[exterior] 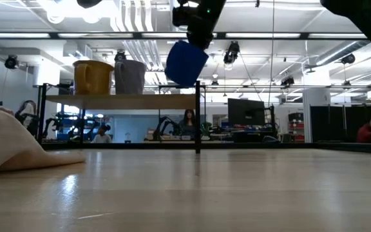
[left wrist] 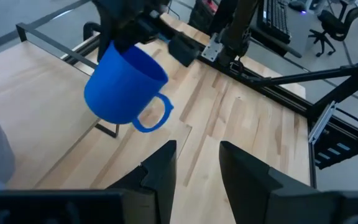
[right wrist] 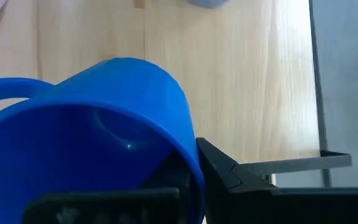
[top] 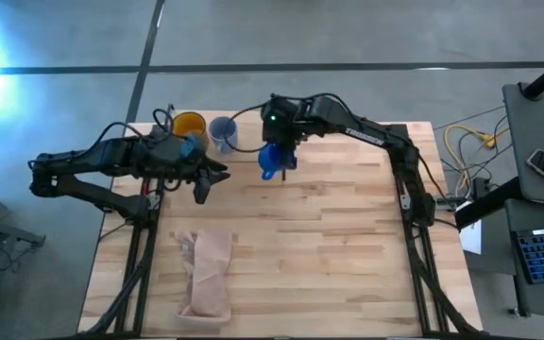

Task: Stack small to large cups/mugs on shelf
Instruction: Put the blue mug on the shelf

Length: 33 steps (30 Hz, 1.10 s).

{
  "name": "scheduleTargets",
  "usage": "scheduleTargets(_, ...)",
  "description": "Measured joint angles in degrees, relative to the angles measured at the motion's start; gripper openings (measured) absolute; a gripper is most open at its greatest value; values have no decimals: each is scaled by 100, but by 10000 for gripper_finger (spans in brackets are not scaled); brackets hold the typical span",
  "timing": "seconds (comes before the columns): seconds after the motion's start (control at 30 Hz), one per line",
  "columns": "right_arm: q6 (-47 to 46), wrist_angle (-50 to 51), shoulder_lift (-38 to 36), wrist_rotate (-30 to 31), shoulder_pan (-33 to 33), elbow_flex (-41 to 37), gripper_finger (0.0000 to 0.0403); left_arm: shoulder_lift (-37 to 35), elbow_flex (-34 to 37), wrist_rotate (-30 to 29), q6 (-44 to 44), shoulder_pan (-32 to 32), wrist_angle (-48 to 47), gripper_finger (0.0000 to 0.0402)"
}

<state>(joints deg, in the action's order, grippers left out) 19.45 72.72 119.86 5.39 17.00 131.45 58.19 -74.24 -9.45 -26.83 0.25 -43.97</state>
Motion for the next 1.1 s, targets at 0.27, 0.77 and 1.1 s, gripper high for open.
scheduleTargets(0.27, -327, -245, -21, -250, 187, 0, 9, -11, 0, -187, -134, 0, 30, 107)
scheduleTargets(0.77, -1394, 1024, 240, -1437, -866, 75, 9, 37, 425, 144, -135, -3, -100, 107)
scheduleTargets(1.1, -2101, 443, 1132, -1439, -1174, -123, 9, -256, 431, 589, -158, -270, -395, 107)
